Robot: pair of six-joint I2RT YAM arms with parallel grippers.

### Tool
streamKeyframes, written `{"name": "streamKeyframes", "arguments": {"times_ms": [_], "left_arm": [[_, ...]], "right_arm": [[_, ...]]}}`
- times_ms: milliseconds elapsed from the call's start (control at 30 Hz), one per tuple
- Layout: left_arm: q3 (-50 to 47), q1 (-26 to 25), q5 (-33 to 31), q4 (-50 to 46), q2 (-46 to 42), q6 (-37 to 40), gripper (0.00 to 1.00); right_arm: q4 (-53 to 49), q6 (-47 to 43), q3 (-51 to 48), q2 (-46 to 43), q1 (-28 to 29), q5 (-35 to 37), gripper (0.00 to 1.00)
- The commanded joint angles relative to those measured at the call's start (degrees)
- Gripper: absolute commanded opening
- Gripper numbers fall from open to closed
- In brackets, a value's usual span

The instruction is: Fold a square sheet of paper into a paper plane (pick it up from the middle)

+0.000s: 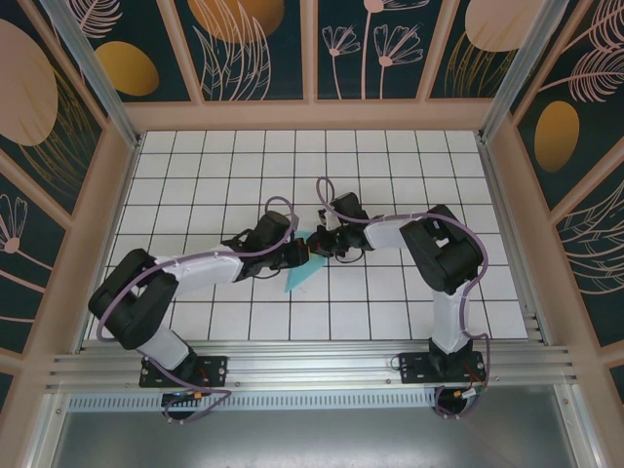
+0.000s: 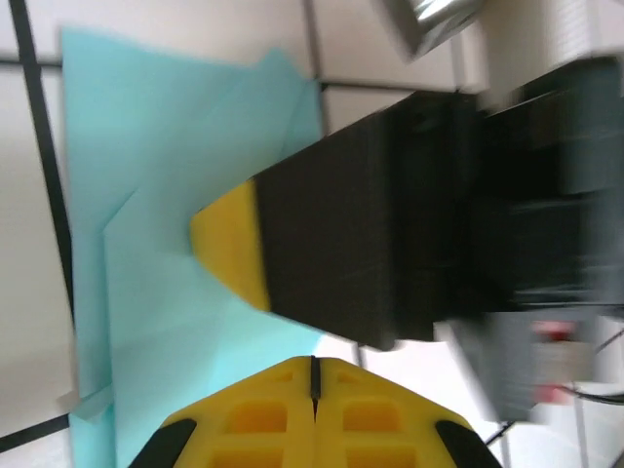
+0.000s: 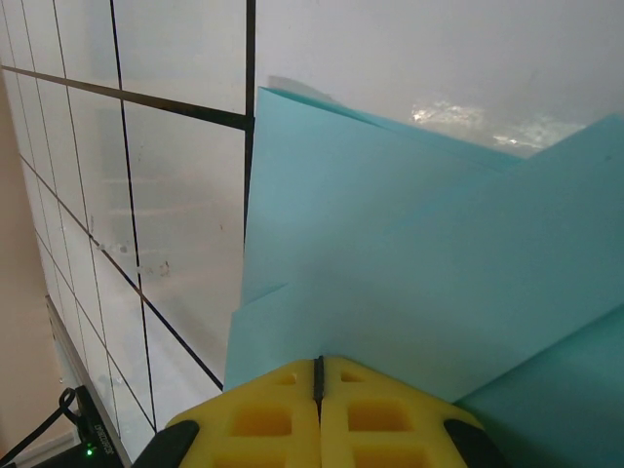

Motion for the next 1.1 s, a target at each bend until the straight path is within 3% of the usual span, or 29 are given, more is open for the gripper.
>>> {"name": "streamKeyframes", "arguments": {"times_ms": [0, 400, 767, 1067], "left_arm": [[-2.8, 0.5, 2.2, 1.1, 3.9, -1.4, 0.04], [-18.1, 0.5, 2.9, 6.4, -0.4, -4.6, 0.04], [-20.7, 0.6, 7.1, 3.8, -3.5, -2.6, 0.05], [-22.1, 0.5, 3.3, -1.6, -9.3, -2.7, 0.04]], "right_arm": [[-2.7, -0.9, -2.6, 4.0, -0.1, 5.7, 0.07], [-3.1, -1.1, -3.4, 4.9, -0.2, 7.3, 0.07], [-3.8, -1.6, -2.6, 5.6, -0.4, 7.7, 0.07], [-3.9, -1.7, -2.5, 5.8, -0.5, 7.5, 0.07]]}}
